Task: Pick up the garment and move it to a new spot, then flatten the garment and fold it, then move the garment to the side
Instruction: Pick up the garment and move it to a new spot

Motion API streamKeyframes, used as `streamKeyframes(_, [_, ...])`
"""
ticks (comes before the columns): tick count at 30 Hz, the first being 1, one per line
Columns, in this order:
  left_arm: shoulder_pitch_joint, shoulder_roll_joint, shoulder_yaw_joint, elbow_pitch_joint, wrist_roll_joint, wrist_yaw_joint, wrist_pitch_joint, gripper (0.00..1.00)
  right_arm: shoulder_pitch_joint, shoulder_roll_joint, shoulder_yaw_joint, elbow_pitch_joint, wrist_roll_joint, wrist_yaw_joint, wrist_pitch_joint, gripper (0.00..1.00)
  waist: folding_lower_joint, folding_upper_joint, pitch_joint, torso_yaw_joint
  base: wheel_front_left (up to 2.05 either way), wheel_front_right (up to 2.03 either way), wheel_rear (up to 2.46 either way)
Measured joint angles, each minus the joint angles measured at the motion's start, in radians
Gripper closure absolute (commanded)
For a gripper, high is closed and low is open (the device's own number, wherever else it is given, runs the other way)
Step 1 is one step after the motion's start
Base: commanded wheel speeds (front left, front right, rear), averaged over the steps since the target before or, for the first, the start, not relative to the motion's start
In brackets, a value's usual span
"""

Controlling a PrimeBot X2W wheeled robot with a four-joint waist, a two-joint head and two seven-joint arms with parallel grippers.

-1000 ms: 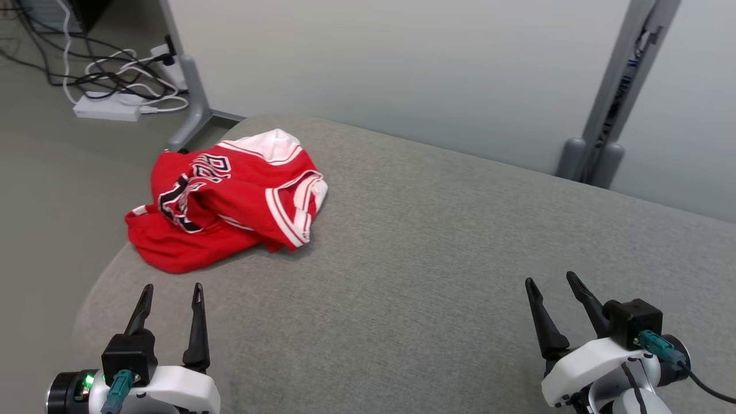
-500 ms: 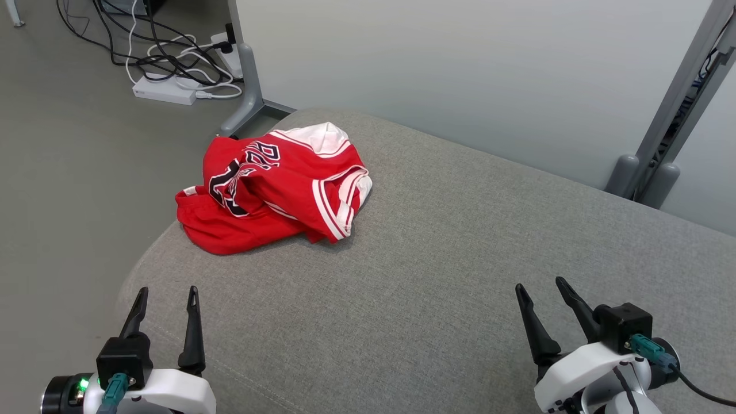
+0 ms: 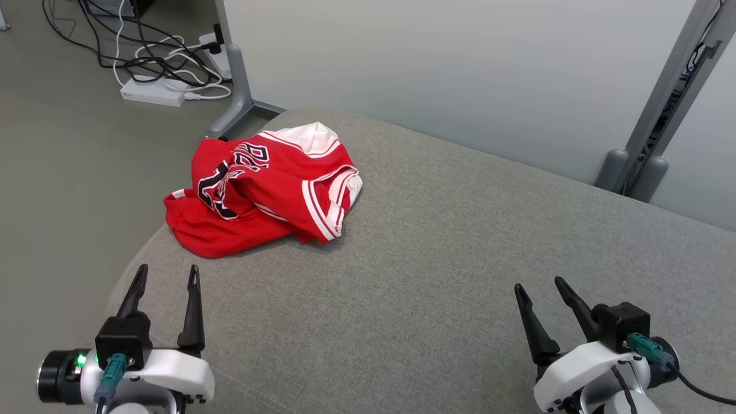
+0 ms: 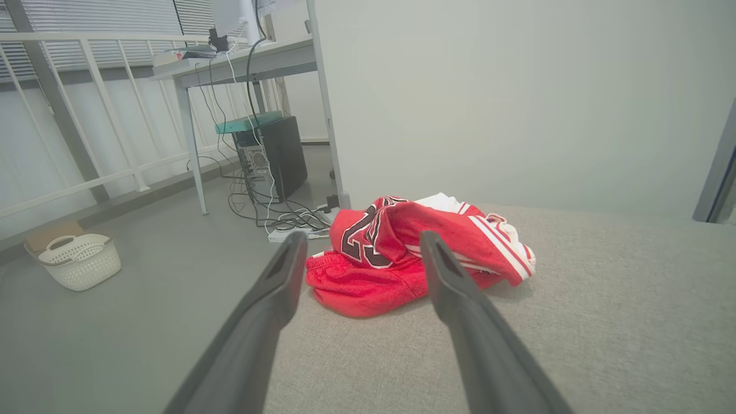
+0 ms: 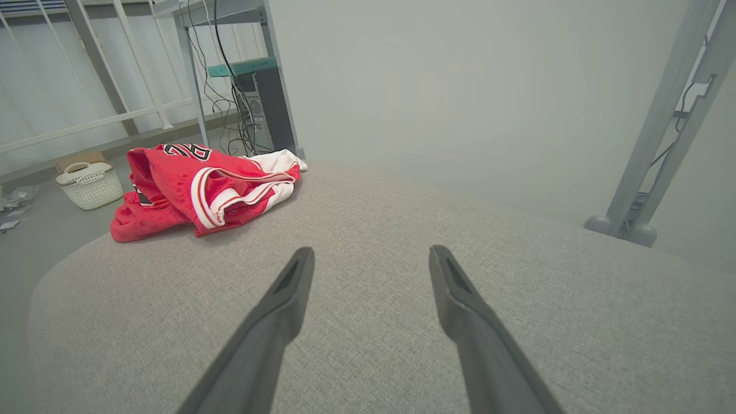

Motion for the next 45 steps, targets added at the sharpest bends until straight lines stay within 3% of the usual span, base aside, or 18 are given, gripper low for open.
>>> streamKeyframes(16, [-0.262,0.052,0.010,0.095,-0.021,-0.045,0.022,0.00,-0.021,0.000,0.005,-0.018,-0.029,0.000,0.020,0.00,0.0000,0.0000,0.040,-0.104,0.00,0.00,0.00])
streamKeyframes(45, [-0.764,0.175,0.037,0.681,-0.135,-0.202,0.075,0.00,-0.113,-0.001,0.031,-0.057,-0.073,0.001,0.054,0.00,0.0000,0.0000,0.208,-0.336,0.00,0.00,0.00])
